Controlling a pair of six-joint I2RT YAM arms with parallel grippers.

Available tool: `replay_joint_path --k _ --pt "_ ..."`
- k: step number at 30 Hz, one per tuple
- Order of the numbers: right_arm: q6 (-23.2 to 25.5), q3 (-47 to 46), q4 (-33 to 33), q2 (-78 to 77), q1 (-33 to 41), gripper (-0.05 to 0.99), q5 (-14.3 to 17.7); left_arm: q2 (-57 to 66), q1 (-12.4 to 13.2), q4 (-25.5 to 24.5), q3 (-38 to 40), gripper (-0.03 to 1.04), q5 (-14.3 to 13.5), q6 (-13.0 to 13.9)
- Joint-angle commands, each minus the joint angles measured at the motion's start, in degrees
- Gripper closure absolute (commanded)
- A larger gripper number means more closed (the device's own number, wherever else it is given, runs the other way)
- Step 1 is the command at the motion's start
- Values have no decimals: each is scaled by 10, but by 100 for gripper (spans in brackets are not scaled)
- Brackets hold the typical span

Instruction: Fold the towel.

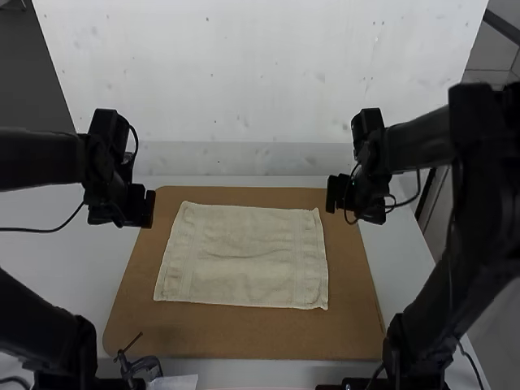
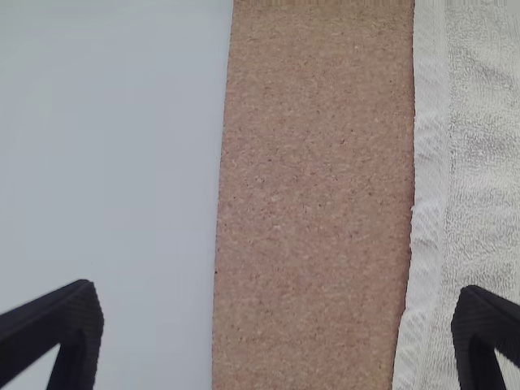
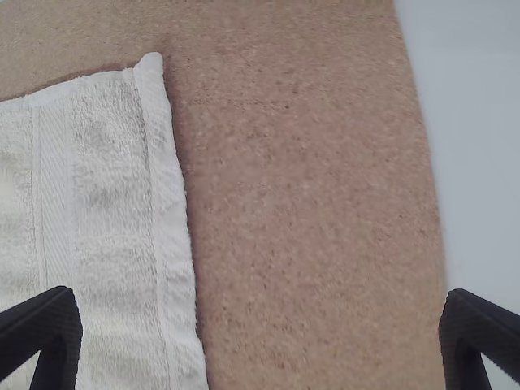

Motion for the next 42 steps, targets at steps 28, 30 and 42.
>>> replay_joint_path --k 28,30,42 --pt "8 284 -19 397 82 60 73 178 -23 54 113 5 1 -22" --pt "8 283 -19 404 87 76 84 198 -22 54 123 5 2 -23" --pt "7 277 -19 406 86 92 96 340 -52 49 243 5 7 -29"
